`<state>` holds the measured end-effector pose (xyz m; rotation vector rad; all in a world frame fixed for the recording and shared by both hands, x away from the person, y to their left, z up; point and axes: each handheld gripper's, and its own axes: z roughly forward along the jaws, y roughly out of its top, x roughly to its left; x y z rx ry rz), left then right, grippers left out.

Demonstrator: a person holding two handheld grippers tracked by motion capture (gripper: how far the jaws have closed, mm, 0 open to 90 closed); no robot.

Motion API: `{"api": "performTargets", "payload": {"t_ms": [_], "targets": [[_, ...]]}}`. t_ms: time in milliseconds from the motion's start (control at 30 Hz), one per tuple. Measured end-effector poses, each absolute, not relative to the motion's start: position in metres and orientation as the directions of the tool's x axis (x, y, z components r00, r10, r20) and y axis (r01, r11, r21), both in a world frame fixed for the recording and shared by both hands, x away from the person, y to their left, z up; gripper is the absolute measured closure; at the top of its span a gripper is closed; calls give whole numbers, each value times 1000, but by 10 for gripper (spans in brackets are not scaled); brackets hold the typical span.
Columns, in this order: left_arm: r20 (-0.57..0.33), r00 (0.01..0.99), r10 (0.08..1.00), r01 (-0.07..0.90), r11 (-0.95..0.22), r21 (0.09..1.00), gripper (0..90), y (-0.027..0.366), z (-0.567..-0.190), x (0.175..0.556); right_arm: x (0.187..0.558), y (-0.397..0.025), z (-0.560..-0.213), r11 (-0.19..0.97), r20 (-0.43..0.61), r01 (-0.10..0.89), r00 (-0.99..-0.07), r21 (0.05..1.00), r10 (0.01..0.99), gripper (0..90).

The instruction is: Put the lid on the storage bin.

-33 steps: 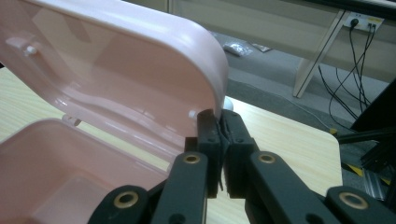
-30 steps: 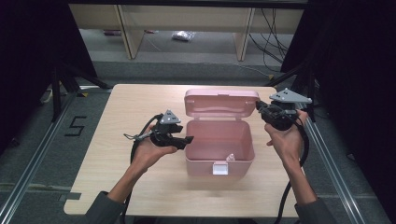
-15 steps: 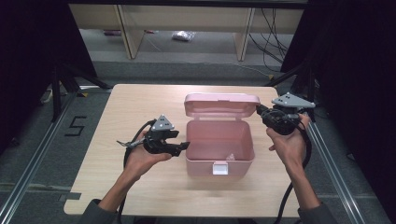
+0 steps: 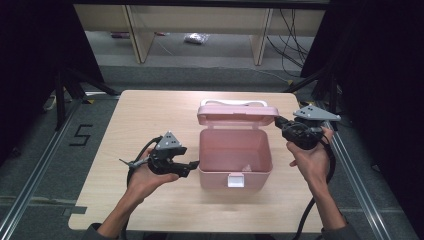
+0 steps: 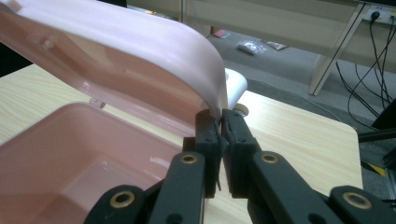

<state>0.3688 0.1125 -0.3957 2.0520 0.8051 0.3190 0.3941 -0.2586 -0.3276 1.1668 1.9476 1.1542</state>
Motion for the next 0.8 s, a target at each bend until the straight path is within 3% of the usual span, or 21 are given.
{"api": "performTargets", "payload": {"t_ms": [133, 400, 500, 600, 800], "targets": [[-73, 760, 646, 422, -406, 811, 346, 114, -400, 365, 395, -260, -329, 259, -80, 351, -452, 900, 888, 861], [-71, 758, 648, 426, -410, 807, 344, 118, -405, 357, 388, -261, -333, 241, -41, 381, -464, 892, 885, 857], [-79, 762, 643, 426, -404, 809, 343, 118, -407, 355, 388, -264, -334, 263, -80, 342, -465, 902, 881, 855], [-113, 755, 646, 442, -374, 816, 342, 118, -409, 353, 385, -263, -336, 242, -49, 362, -467, 900, 883, 851], [-97, 762, 640, 439, -401, 804, 338, 121, -411, 349, 382, -265, -338, 244, -45, 364, -476, 899, 878, 847]]}}
